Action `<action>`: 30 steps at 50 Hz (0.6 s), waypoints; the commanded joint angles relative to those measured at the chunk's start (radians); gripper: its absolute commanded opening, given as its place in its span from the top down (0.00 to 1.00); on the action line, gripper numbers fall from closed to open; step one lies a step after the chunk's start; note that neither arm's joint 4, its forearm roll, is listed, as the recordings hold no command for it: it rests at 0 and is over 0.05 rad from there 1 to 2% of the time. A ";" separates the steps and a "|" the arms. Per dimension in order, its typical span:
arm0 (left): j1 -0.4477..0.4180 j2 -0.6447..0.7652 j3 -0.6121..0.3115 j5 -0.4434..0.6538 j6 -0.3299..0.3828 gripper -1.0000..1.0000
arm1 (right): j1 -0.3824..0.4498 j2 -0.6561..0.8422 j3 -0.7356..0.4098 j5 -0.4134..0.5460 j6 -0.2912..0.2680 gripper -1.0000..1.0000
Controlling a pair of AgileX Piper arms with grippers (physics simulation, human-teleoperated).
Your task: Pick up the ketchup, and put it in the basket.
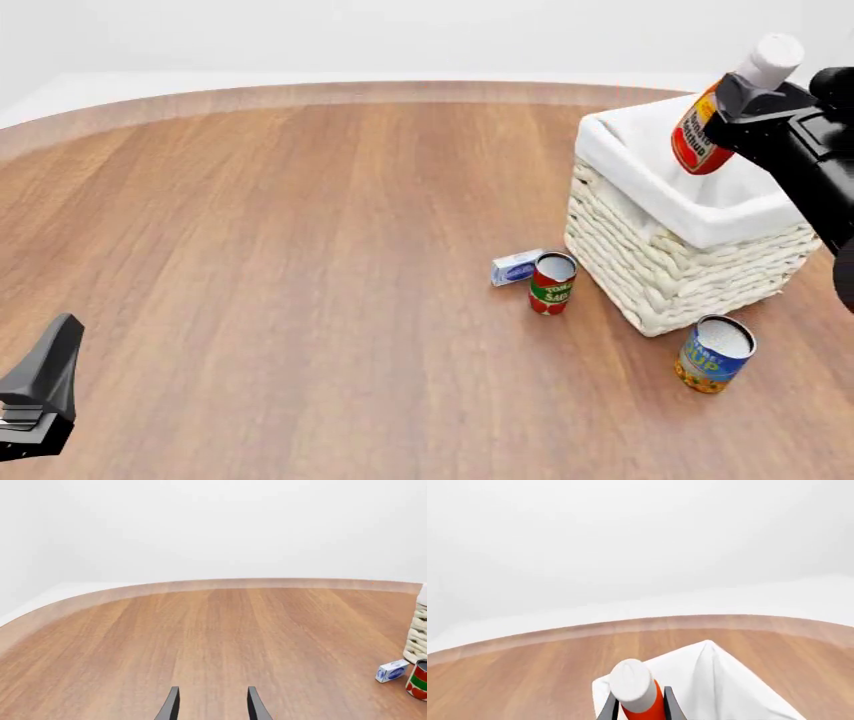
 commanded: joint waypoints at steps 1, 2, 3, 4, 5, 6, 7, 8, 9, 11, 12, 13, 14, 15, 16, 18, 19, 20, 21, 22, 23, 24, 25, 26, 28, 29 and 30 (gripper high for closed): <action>0.000 0.000 0.000 0.000 0.000 0.00 | -0.005 0.048 -0.032 0.021 -0.010 1.00; 0.000 0.000 0.000 0.000 0.000 0.00 | -0.008 0.045 -0.032 0.024 -0.019 1.00; 0.000 0.000 0.000 0.000 0.000 0.00 | -0.011 0.048 -0.036 0.031 -0.018 1.00; 0.000 0.000 0.000 0.000 0.000 0.00 | -0.011 0.052 -0.040 0.035 -0.020 1.00; 0.000 0.000 0.000 0.000 0.000 0.00 | -0.012 0.056 -0.044 0.041 -0.023 1.00; 0.000 0.000 0.000 0.000 0.000 0.00 | -0.012 0.056 -0.043 0.040 -0.024 1.00; 0.000 0.000 0.000 0.000 0.000 0.00 | -0.016 0.057 -0.043 0.041 -0.028 1.00; 0.000 0.000 0.000 0.000 0.000 0.00 | -0.016 0.060 -0.045 0.044 -0.029 1.00; 0.000 0.000 0.000 0.000 0.000 0.00 | -0.018 0.065 -0.050 0.051 -0.027 1.00; 0.000 0.000 0.000 0.000 0.000 0.00 | -0.025 0.060 -0.048 0.055 -0.032 1.00; 0.000 0.000 0.000 0.000 0.000 0.00 | -0.027 0.061 -0.052 0.062 -0.037 1.00; 0.000 0.000 0.000 0.000 0.000 0.00 | -0.027 0.061 -0.052 0.062 -0.037 1.00; 0.000 0.000 0.000 0.000 0.000 0.00 | -0.023 0.069 -0.058 0.066 -0.037 1.00; 0.000 0.000 0.000 0.000 0.000 0.00 | -0.021 0.072 -0.059 0.067 -0.039 1.00; 0.000 0.000 0.000 0.000 0.000 0.00 | -0.022 0.075 -0.061 0.071 -0.039 1.00; 0.000 0.000 0.000 0.000 0.000 0.00 | -0.018 0.089 -0.073 0.087 -0.030 1.00; 0.000 0.000 0.000 0.000 0.000 0.00 | -0.015 0.098 -0.085 0.104 -0.026 1.00; 0.000 0.000 0.000 0.000 0.000 0.00 | -0.014 0.102 -0.091 0.114 -0.021 1.00; 0.000 0.000 0.000 0.000 0.000 0.00 | -0.013 0.105 -0.097 0.123 -0.017 1.00; 0.000 0.000 0.000 0.000 0.000 0.00 | -0.015 0.108 -0.102 0.131 -0.021 1.00; 0.000 0.000 0.000 0.000 0.000 0.00 | -0.017 0.109 -0.103 0.134 -0.021 1.00; 0.000 0.000 0.000 0.000 0.000 0.00 | -0.019 0.110 -0.104 0.139 -0.024 1.00; 0.000 0.000 0.000 0.000 0.000 0.00 | -0.022 0.113 -0.106 0.142 -0.025 1.00; 0.000 0.000 0.000 0.000 0.000 0.00 | -0.020 0.117 -0.109 0.145 -0.023 1.00; 0.000 0.000 0.000 0.000 0.000 0.00 | -0.021 0.126 -0.117 0.154 -0.023 1.00; 0.000 0.000 0.000 0.000 0.000 0.00 | -0.023 0.128 -0.120 0.159 -0.025 1.00; 0.000 0.000 0.000 0.000 0.000 0.00 | -0.028 0.128 -0.120 0.161 -0.028 1.00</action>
